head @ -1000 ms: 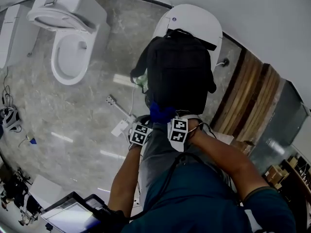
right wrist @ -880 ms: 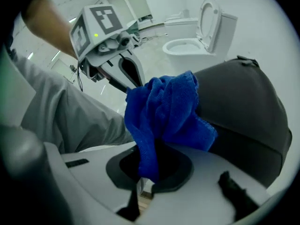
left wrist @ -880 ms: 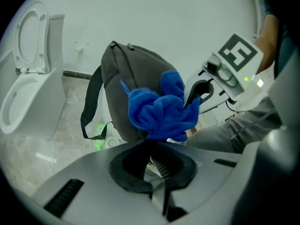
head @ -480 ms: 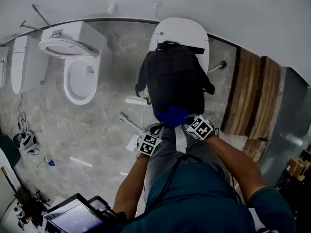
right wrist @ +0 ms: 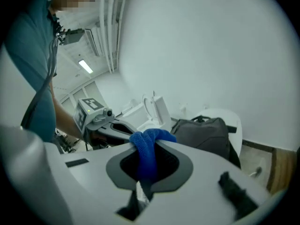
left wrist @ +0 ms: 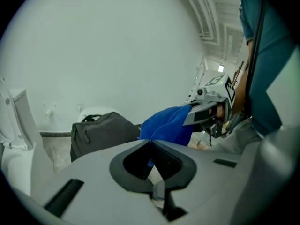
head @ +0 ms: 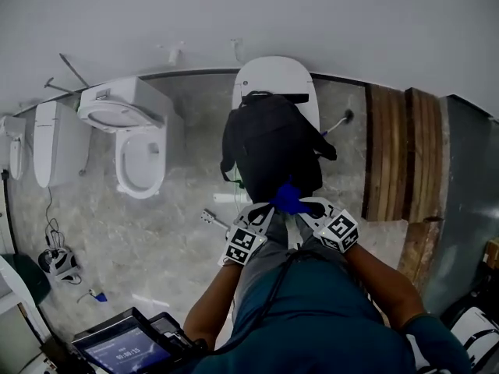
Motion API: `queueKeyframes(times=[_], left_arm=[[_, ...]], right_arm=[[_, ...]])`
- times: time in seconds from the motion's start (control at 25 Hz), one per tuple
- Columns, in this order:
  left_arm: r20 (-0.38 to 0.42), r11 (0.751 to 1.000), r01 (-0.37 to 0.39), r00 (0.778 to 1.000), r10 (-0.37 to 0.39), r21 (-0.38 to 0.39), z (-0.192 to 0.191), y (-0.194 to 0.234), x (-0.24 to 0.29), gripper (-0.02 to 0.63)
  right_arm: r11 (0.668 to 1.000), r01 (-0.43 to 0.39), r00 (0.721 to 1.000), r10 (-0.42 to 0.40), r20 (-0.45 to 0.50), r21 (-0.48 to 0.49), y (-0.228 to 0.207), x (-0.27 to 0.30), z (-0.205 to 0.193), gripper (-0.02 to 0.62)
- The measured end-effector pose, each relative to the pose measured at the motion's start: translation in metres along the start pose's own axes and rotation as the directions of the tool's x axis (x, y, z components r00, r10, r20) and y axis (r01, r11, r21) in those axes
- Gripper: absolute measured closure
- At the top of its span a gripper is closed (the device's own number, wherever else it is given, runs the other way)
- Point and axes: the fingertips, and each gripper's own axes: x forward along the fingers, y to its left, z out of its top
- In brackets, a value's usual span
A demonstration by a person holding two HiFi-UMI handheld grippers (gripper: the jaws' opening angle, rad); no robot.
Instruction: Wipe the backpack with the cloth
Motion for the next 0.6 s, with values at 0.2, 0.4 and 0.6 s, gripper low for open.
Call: queueKeyframes(times=[0.2, 0.4, 0.6], left_arm=[[0.171, 0.996, -0.055, 0.984, 0.043, 0.067, 0.068, -0.02, -0.047, 0.591], [0.322, 0.981, -0.138, 0.943, 0.089, 0.133, 0.117, -0.055, -0.096, 0.591], [0.432, 0.97, -0.128, 0.902, 0.027, 0.205, 0.143, -0.13, -0.137, 0.591]], right_arm=[[0.991, 0.136, 0.96, -0.132, 0.246, 0.002, 0.006, -0.065, 0.067, 0.584], [0.966, 0.257, 0.87, -0.227, 0.438, -0.01, 0.024, -0.145, 0.107, 0.584], [0.924, 0.383, 0.73, -0.312, 0.608, 0.015, 0.05, -0.244, 0.119, 0.584]])
